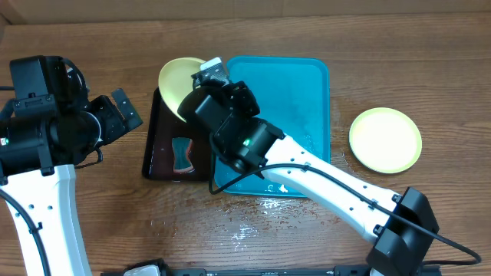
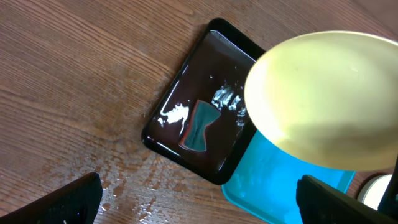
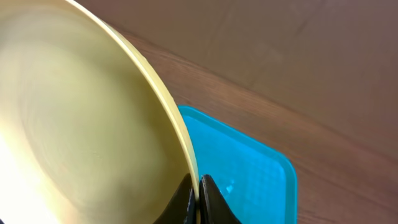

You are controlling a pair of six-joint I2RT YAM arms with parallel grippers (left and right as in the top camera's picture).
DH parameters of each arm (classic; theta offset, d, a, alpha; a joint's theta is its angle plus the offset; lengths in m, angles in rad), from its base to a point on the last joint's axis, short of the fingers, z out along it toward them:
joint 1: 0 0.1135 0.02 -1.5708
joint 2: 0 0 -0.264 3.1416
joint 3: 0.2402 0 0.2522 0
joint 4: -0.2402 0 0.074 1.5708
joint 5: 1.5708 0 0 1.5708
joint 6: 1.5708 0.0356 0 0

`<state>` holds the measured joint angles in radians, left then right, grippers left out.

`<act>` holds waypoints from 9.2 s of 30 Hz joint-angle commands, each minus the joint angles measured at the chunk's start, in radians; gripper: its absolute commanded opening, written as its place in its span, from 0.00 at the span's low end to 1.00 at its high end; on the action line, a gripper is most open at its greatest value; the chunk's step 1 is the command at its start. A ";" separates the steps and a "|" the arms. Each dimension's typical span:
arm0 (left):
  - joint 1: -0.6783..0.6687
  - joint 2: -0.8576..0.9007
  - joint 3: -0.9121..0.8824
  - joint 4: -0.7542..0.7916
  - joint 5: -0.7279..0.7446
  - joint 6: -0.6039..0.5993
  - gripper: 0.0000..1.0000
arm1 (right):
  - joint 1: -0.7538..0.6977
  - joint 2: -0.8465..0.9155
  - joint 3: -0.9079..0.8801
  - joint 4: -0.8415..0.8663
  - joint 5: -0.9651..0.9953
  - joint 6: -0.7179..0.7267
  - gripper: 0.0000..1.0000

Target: Clean dirty plates on tray and stack at the side

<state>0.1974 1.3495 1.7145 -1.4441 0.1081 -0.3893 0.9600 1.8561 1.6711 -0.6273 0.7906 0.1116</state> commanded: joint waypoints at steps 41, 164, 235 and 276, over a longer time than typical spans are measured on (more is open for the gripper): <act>0.005 0.005 0.008 0.003 -0.011 0.008 1.00 | -0.578 -0.037 0.012 -0.114 -1.358 0.313 0.04; 0.004 0.005 0.008 0.004 -0.011 0.008 1.00 | -0.895 -1.853 -1.663 0.555 -0.888 -0.034 1.00; -0.250 -1.346 -1.710 1.460 -0.115 0.210 1.00 | -0.895 -1.853 -1.663 0.555 -0.888 -0.034 1.00; -0.250 -1.343 -1.710 1.367 -0.115 0.210 1.00 | -0.895 -1.853 -1.663 0.555 -0.888 -0.034 1.00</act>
<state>-0.0582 0.0151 0.0082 -0.0780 -0.0116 -0.1986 0.0597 0.0113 0.0181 -0.0780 -0.1036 0.0776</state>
